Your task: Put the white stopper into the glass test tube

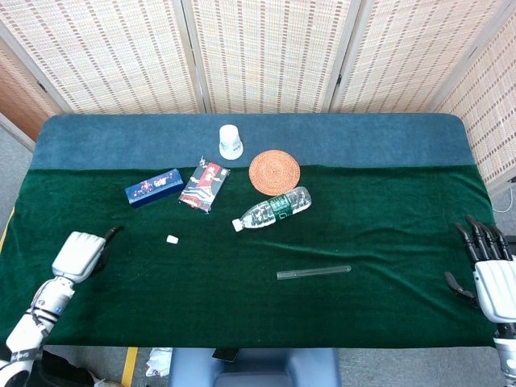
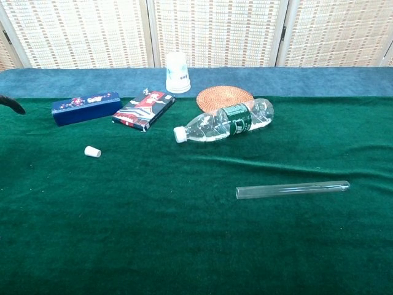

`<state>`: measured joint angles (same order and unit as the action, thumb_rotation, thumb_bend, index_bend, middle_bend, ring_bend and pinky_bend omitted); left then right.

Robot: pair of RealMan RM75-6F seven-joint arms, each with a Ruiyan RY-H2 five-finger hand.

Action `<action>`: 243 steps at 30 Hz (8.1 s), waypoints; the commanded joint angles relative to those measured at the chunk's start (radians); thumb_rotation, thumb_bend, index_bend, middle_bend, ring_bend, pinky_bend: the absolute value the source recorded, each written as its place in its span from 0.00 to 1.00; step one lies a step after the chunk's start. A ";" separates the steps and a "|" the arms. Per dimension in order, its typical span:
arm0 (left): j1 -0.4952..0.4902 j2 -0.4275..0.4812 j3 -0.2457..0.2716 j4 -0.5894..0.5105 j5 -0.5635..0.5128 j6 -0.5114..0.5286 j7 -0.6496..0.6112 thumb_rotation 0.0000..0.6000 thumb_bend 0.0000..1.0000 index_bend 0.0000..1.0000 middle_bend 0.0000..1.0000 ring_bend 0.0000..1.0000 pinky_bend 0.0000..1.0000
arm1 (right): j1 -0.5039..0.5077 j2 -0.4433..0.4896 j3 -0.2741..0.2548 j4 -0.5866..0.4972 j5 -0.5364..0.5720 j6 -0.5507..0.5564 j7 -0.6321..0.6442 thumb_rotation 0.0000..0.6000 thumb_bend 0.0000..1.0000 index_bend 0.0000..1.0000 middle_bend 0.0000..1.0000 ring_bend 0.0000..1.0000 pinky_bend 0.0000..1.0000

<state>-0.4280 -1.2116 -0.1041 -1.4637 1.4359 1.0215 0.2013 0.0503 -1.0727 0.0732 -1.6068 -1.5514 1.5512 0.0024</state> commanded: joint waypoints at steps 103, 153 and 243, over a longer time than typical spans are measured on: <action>-0.206 -0.172 0.072 -0.041 -0.176 -0.110 0.136 1.00 0.89 0.18 0.98 0.92 0.83 | -0.014 -0.013 -0.005 0.049 0.036 -0.012 0.064 1.00 0.35 0.00 0.00 0.09 0.00; -0.278 -0.333 0.003 0.217 -0.134 -0.116 -0.005 1.00 0.39 0.44 0.98 0.93 0.84 | -0.016 -0.008 -0.003 0.064 0.041 -0.021 0.087 1.00 0.35 0.00 0.00 0.10 0.00; -0.167 -0.237 0.040 0.107 -0.031 0.038 -0.141 1.00 0.51 0.55 0.99 0.93 0.84 | 0.450 -0.385 0.029 -0.021 0.332 -0.604 -0.425 1.00 0.27 0.44 0.86 1.00 1.00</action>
<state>-0.5955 -1.4482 -0.0647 -1.3566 1.4045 1.0597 0.0602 0.4988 -1.4558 0.1020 -1.6301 -1.2213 0.9480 -0.4207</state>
